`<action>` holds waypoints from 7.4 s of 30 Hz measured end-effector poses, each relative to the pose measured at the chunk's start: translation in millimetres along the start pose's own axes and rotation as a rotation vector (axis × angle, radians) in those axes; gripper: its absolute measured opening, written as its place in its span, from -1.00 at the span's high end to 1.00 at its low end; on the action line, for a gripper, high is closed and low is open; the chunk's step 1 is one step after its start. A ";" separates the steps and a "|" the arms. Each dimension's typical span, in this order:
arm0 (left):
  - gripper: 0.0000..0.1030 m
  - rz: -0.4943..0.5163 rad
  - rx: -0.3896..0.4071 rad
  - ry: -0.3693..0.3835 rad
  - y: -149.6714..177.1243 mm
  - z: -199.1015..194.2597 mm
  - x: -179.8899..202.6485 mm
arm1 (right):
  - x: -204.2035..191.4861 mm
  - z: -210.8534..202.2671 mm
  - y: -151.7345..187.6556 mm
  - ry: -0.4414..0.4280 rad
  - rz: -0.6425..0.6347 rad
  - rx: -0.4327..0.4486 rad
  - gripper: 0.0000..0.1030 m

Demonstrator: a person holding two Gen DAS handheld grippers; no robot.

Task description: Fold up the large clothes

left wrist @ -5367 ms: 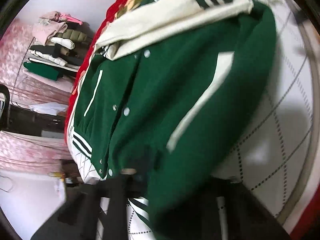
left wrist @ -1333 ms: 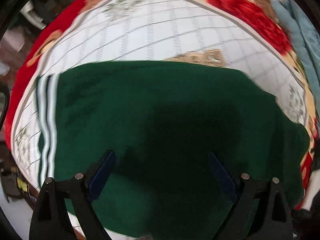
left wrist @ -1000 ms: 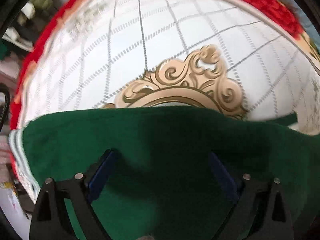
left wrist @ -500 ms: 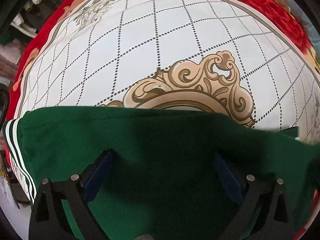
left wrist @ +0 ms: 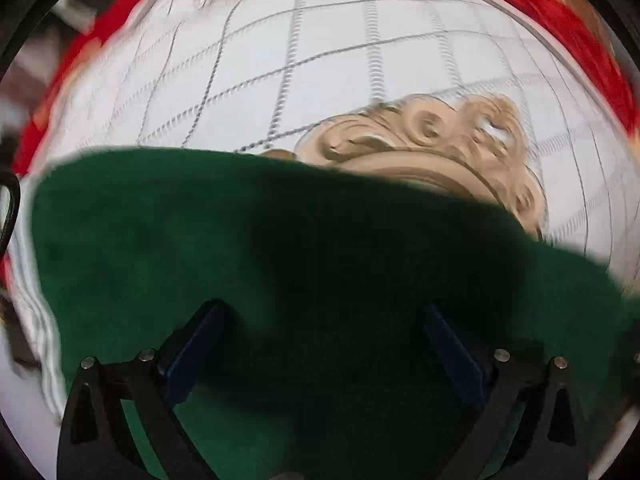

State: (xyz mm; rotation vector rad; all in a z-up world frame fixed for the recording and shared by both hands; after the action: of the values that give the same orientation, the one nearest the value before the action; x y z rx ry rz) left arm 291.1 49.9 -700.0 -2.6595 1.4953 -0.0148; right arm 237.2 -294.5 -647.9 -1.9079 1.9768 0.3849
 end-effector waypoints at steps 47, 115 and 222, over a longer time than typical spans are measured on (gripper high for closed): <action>-0.75 -0.194 0.255 0.142 -63.9 -54.9 -203.4 | -75.0 89.3 8.5 0.429 -0.031 -0.228 -0.30; 0.69 -0.640 0.655 0.187 27.8 -154.7 -282.2 | -20.1 -5.5 66.6 0.193 -0.104 -0.299 0.79; -0.96 0.325 0.179 -0.009 19.1 -78.8 67.6 | 49.8 -36.4 32.3 0.212 0.079 -0.167 0.55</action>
State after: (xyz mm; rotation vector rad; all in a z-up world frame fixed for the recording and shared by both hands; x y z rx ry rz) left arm 305.8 -23.5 -625.5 -2.2518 1.8098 -0.1076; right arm 201.5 -353.6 -639.0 -2.0513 2.2247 0.3945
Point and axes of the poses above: each gripper's, at about its wrist camera, not at the fingertips, and z roughly the way its jaws point, x to its right, y to its underside, the point moved 9 cm from there along z, roughly the way its jaws point
